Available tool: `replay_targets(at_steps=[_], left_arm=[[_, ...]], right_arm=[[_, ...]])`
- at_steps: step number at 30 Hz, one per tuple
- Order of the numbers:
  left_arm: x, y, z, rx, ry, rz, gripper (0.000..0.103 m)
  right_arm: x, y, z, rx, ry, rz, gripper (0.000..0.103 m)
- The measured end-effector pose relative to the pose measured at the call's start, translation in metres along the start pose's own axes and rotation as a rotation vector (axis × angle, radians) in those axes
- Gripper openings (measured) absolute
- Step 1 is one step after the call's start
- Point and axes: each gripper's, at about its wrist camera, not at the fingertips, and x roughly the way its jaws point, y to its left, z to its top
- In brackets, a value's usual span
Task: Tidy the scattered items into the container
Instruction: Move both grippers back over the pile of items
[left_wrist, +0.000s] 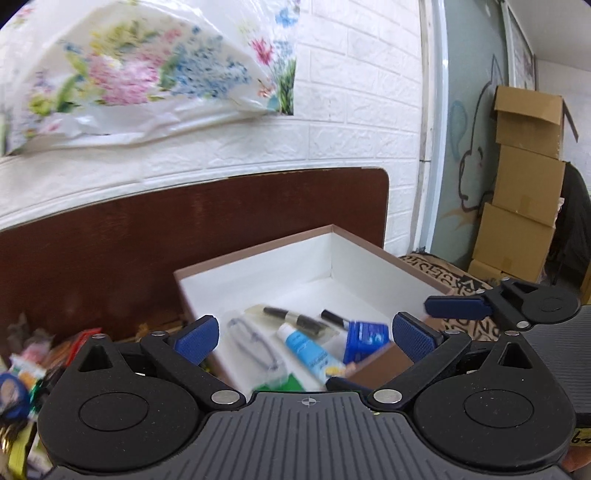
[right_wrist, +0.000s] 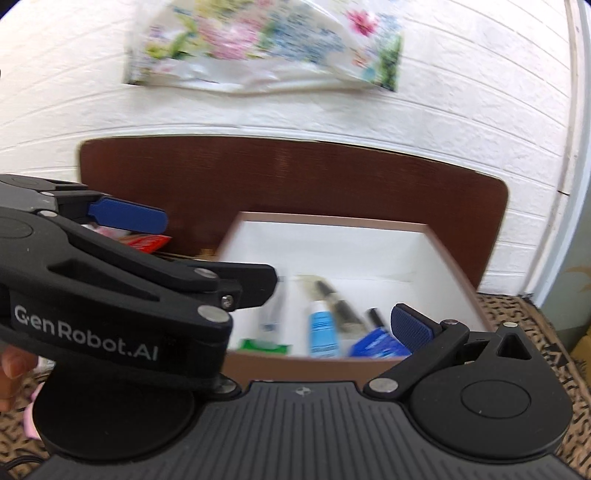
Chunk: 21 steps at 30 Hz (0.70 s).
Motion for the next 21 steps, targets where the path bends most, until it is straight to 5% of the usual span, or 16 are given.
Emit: replay_targets(at_steps=[8, 21], left_arm=[[-0.064, 0.016, -0.071, -0.054, -0.005, 0.077, 0.103], [-0.102, 0.074, -0.180, -0.203, 0.173, 0.197, 0.103]], right_arm=[[-0.027, 0.061, -0.043, 0.022, 0.003, 0.142, 0.103], [-0.017, 0.153, -0.115, -0.058, 0.161, 0.277, 0.103]])
